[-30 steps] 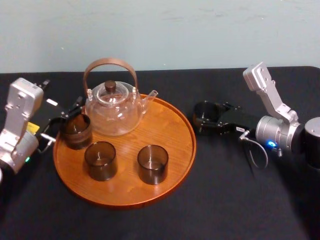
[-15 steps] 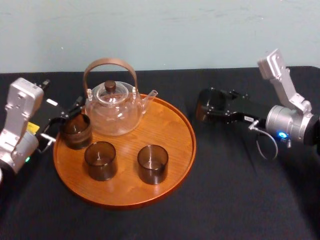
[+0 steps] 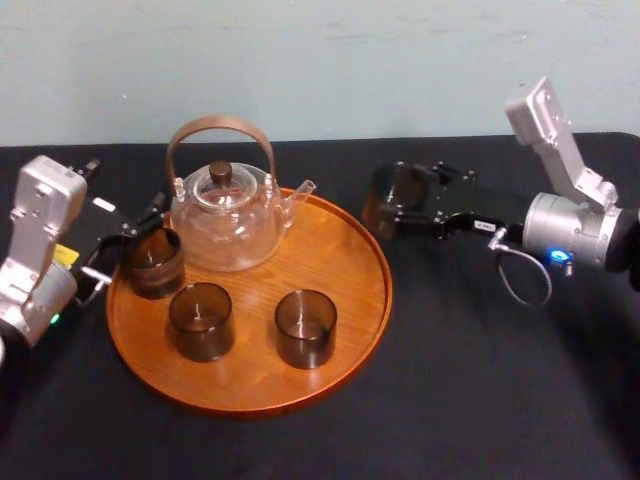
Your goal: Pick up the glass from the table and place it on the tray.
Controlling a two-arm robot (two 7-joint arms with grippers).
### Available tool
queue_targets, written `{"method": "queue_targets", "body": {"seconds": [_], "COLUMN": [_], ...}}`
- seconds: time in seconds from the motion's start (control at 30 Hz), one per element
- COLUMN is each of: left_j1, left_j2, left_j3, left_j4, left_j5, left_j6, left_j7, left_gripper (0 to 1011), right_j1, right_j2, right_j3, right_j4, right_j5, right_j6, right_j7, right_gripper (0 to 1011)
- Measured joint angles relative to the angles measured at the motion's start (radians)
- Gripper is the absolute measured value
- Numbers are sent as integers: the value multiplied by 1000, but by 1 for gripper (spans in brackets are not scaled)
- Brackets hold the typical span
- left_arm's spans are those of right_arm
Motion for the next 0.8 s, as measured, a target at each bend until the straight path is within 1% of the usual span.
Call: {"method": "queue_targets", "body": {"seconds": [0.13,0.23,0.27,0.37,0.47,0.8], "left_j1": [0,0,0,0,0,0], "left_j2": [0,0,0,0,0,0], "left_j3": [0,0,0,0,0,0], "left_j4": [0,0,0,0,0,0], "left_j5": [0,0,0,0,0,0], "left_j6": [0,0,0,0,0,0], "left_j7": [0,0,0,0,0,0], "left_gripper": [1001,1001,1001,1001,1001,1001], "right_j1": [21,34,34,47,52,72], "right_j2": [-12,-23,-23,-37,-44,-83], "right_j3": [-29,-47,-47,-67,-76,-103], "right_j4": [19,34,34,58,70,140], "right_j5": [2,4,4,5,6,-8], "right_j6": [-19,-28,-28,-39,-46,-79], "right_j7": [31,44,44,56,58,49], "right_gripper": [885,885,886,886,885,885]}}
